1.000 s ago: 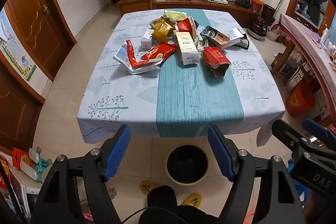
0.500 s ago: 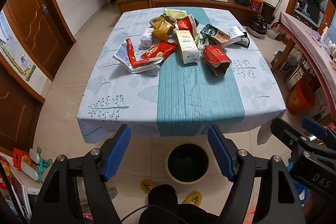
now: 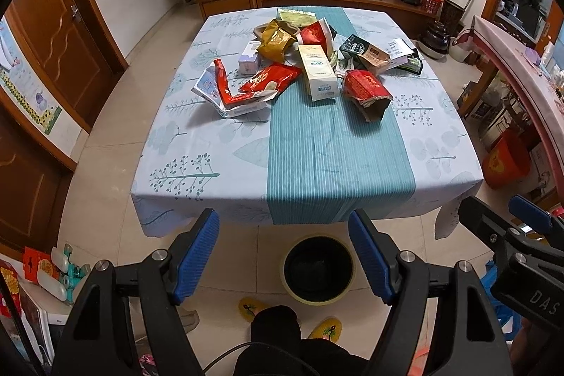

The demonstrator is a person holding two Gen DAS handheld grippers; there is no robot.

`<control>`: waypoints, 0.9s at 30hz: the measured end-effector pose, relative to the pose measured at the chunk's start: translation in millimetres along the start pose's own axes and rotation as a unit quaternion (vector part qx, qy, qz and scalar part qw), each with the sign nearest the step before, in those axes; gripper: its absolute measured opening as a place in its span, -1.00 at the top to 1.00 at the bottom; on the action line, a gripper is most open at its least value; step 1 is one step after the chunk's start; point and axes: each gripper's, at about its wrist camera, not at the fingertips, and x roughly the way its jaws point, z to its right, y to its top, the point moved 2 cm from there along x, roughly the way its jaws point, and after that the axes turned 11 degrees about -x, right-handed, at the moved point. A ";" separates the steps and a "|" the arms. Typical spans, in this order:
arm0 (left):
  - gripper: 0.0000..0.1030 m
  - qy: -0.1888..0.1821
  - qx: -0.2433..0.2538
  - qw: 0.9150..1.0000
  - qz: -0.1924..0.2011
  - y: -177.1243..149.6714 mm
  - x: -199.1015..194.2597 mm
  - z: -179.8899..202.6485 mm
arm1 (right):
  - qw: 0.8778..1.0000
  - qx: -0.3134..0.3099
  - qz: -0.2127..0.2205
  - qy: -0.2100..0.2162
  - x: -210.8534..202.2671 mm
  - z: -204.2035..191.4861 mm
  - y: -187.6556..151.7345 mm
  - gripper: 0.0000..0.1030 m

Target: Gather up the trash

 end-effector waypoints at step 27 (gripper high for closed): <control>-0.44 0.002 -0.015 1.000 -0.003 9.7 0.1 6.8 | 1.000 -0.010 0.007 0.002 -0.1 -6.0 2.9 -0.83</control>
